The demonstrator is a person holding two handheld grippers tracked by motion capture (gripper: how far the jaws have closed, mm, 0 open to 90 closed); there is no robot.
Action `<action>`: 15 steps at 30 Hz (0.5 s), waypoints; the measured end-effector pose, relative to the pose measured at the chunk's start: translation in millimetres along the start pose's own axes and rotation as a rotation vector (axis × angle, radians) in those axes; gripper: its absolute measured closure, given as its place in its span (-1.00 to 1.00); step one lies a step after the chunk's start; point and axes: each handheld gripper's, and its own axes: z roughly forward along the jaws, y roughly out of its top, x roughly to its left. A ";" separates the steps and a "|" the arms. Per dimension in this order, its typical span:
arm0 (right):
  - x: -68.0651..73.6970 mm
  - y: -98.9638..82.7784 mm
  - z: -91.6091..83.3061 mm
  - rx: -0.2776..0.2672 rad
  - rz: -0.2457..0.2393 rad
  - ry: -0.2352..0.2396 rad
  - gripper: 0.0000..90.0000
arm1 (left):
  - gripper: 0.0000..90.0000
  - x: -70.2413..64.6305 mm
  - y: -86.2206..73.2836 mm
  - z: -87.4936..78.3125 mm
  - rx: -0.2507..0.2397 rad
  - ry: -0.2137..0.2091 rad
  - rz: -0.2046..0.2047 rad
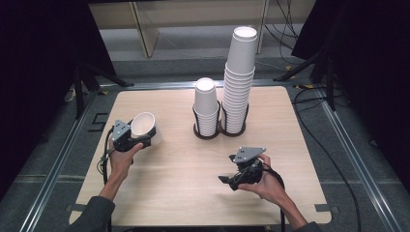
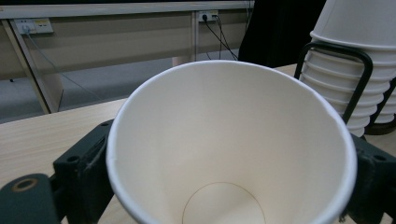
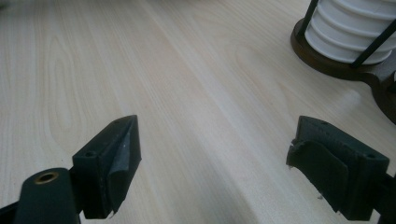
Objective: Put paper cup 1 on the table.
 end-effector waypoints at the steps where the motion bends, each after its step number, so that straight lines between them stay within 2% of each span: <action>1: -0.4 -0.2 0.1 0.000 -0.001 0.000 -0.64 | -0.78 0.9 0.3 1.4 0.006 0.000 0.004; 3: -0.6 -0.6 -0.2 -0.001 -0.005 -0.006 -0.64 | -0.78 2.3 0.7 4.4 0.010 0.003 0.009; 4: -0.9 -0.5 -0.7 -0.004 -0.014 -0.010 -0.64 | -0.78 3.4 0.2 7.0 -0.006 0.002 0.001; 5: -0.4 -0.5 -1.2 -0.004 -0.012 -0.007 -0.64 | -0.78 4.0 0.6 7.4 0.009 0.008 -0.003; 7: 0.3 -0.9 -1.9 -0.001 0.005 -0.002 -0.64 | -0.78 5.3 0.7 11.3 0.008 0.005 0.001; 10: -1.3 -1.6 -2.7 -0.005 -0.008 -0.013 -0.64 | -0.78 6.8 1.8 16.7 0.020 0.001 -0.005; 11: -1.1 -2.0 -3.1 -0.001 0.006 -0.002 -0.64 | -0.78 7.6 2.4 18.6 0.025 0.000 -0.007; 13: -1.9 -2.4 -3.8 -0.003 -0.004 -0.010 -0.64 | -0.78 8.9 2.8 22.7 0.024 0.000 -0.002; 15: -1.1 -2.8 -3.7 0.000 0.006 -0.005 -0.64 | -0.78 9.7 2.6 26.3 0.039 -0.005 0.000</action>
